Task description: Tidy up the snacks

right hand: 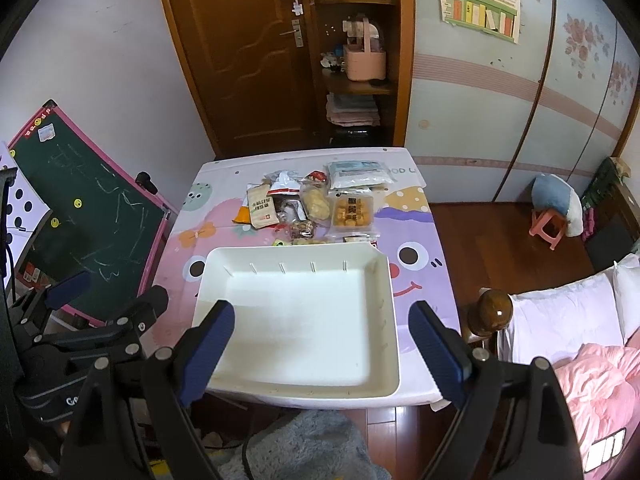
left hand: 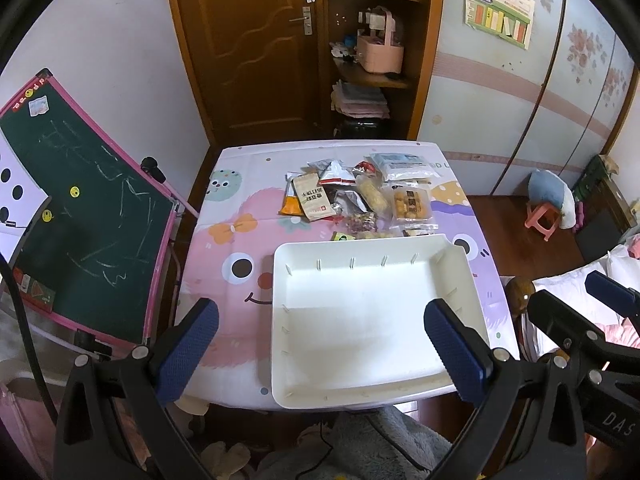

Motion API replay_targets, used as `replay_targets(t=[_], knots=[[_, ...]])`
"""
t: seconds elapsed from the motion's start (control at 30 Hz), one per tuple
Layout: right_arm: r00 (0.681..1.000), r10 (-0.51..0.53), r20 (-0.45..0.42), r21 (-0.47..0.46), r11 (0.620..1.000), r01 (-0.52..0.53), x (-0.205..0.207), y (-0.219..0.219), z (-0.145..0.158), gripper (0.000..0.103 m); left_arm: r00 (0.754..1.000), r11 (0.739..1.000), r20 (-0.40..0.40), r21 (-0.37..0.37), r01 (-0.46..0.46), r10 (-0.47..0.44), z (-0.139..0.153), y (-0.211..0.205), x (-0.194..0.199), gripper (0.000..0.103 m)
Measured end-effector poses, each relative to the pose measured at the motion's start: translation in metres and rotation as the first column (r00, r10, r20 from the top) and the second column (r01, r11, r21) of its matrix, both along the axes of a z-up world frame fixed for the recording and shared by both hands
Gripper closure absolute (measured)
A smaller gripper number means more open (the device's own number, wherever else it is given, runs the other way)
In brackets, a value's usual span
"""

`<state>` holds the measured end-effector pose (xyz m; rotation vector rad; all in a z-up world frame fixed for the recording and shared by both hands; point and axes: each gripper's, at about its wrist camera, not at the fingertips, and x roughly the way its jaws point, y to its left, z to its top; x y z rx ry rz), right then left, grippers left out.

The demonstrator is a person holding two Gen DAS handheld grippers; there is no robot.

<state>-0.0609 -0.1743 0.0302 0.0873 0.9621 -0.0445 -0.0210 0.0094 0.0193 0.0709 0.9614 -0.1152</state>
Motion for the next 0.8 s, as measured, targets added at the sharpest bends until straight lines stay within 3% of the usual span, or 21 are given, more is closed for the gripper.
replay_targets(t=[0.8], knots=[[1.0, 0.005, 0.012, -0.019, 1.0, -0.005, 0.0009, 0.0081, 0.0015, 0.014, 1.0, 1.0, 0.001, -0.001, -0.003, 0.003, -0.0002, 0.0057, 0.0009, 0.001]])
